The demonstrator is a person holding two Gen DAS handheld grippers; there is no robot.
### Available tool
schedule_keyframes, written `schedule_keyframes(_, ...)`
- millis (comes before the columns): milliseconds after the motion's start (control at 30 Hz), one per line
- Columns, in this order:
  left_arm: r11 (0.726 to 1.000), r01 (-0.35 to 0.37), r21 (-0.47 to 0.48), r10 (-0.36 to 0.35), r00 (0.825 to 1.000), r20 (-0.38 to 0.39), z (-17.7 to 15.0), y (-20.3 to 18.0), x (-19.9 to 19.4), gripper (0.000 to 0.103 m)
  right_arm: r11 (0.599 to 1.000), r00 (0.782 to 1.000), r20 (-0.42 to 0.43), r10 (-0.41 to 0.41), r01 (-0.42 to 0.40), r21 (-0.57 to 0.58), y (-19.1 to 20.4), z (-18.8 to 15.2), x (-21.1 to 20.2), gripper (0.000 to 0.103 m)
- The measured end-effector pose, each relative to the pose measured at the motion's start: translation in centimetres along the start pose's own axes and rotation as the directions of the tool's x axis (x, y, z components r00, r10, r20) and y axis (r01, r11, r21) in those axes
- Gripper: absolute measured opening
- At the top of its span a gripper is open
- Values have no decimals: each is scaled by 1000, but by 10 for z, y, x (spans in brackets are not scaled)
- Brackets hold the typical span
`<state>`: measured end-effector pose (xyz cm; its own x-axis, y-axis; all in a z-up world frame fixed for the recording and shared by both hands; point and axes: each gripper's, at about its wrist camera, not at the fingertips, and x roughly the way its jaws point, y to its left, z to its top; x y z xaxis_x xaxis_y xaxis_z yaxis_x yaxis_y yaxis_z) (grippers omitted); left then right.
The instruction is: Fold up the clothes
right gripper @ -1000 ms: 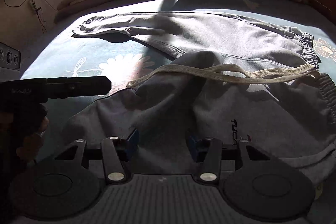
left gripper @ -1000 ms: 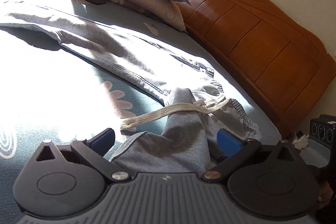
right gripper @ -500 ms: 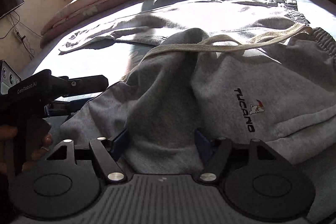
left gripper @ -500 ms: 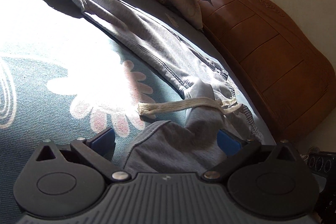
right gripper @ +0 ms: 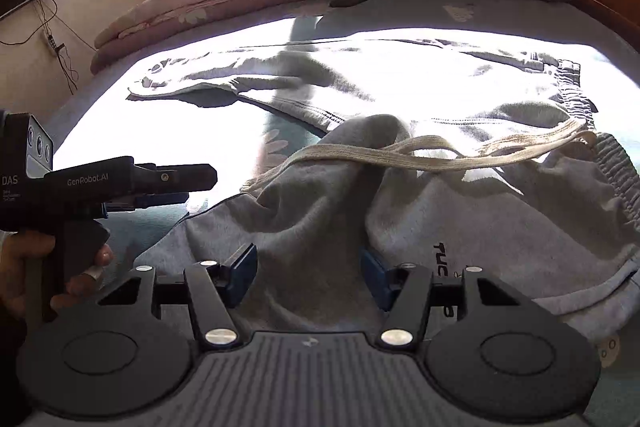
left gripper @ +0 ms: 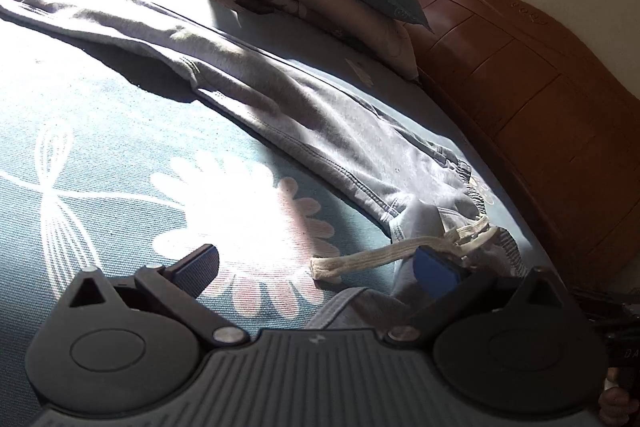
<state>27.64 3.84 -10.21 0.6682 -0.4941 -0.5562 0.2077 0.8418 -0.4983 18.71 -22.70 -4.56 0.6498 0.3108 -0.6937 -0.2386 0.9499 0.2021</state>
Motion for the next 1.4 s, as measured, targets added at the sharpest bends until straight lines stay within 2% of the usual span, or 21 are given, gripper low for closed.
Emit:
schedule_keyframes(167,996,-85,-40,86,996,23,42,16,-23,102,985,992,120,-28,48,-167,-1,87,-56,63)
schedule_keyframes(267,982,-189,-31,191,980,65,70,22,-35,102,968,982,187,-4,51,-247,-3,147,-73,63)
schedule_keyframes(367,968,-243,-55,247,965,84,83,32,-33,102,952,980,192,46,15,-304,-3,206,-62,63)
schedule_keyframes(433,964,-255,-76,262,961,85,83,42,-26,102,942,981,179,80,-15,-336,-2,231,-46,63)
schedule_keyframes(567,953,-297,-64,301,952,66,74,62,-5,102,911,981,128,148,-85,-403,15,266,14,63)
schedule_keyframes(700,963,-267,-40,269,959,93,55,81,11,102,867,984,47,173,-130,-482,36,280,80,62)
schedule_keyframes(867,979,-194,-62,200,971,128,49,92,9,102,809,984,-39,174,-165,-564,54,298,164,50)
schedule_keyframes(1000,988,-81,-128,100,984,150,44,113,2,102,810,978,-57,199,-197,-553,58,322,218,46)
schedule_keyframes(1100,992,-43,-119,62,985,158,42,118,0,102,825,971,-64,230,-230,-516,60,338,268,46)
schedule_keyframes(1200,991,-39,-125,58,986,155,44,119,-1,102,834,959,-90,269,-279,-477,68,345,309,46)
schedule_keyframes(1333,991,-58,-121,81,977,196,43,121,-13,102,804,943,-118,310,-326,-497,108,350,364,46)
schedule_keyframes(1400,992,-61,-109,84,970,229,43,126,-24,102,787,926,-128,356,-371,-494,133,356,386,46)
